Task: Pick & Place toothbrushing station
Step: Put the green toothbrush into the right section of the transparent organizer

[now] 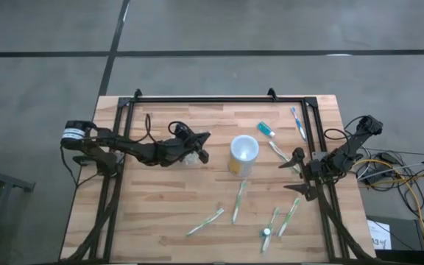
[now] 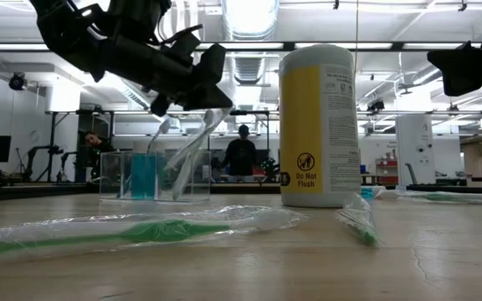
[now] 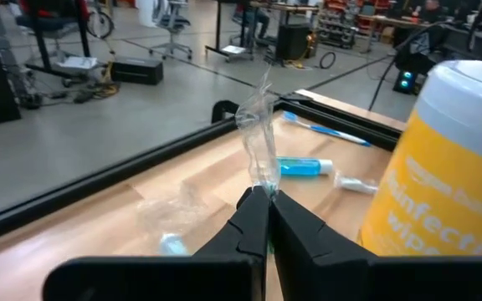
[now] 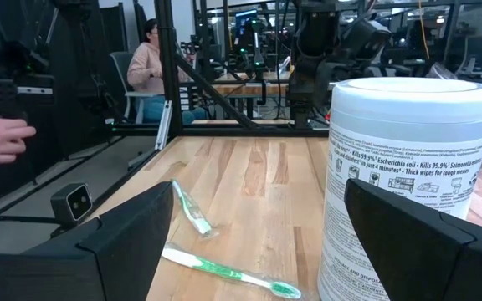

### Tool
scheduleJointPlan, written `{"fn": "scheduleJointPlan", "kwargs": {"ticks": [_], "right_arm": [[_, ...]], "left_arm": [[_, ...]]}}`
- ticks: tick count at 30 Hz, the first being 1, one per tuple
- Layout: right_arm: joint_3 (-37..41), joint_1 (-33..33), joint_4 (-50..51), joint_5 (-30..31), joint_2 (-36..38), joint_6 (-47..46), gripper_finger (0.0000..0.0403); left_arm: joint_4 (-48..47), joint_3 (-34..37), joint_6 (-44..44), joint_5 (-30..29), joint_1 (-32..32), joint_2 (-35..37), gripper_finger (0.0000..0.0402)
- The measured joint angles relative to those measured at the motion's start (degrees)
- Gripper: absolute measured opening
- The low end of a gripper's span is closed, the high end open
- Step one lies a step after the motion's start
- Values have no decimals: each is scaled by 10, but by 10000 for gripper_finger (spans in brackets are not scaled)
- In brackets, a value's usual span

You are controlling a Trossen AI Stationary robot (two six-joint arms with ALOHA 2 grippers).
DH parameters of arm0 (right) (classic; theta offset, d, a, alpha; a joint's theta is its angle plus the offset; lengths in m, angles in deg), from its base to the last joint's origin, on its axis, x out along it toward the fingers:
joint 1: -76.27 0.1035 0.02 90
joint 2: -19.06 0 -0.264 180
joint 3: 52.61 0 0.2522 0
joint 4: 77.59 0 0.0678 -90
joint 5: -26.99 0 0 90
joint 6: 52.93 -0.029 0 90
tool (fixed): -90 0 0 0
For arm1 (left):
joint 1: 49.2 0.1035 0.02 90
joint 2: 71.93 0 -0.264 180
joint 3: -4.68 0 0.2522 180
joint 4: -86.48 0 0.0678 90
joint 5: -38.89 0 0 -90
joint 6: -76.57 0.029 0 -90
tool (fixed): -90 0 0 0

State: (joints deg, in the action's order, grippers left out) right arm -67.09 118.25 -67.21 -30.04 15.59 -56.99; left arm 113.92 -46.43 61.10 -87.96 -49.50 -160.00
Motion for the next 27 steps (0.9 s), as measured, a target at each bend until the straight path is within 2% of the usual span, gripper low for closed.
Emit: {"fn": "scheduleJointPlan", "kwargs": {"ticks": [8, 18, 27], "right_arm": [[0, 0, 0, 0, 0, 0, 345], [0, 0, 0, 0, 0, 0, 347], [0, 0, 0, 0, 0, 0, 350]], "left_arm": [[-1, 0, -6, 15, 0, 0, 18], [-2, 0, -16, 23, 0, 0, 74], [-2, 0, -34, 30, 0, 1, 65]]}}
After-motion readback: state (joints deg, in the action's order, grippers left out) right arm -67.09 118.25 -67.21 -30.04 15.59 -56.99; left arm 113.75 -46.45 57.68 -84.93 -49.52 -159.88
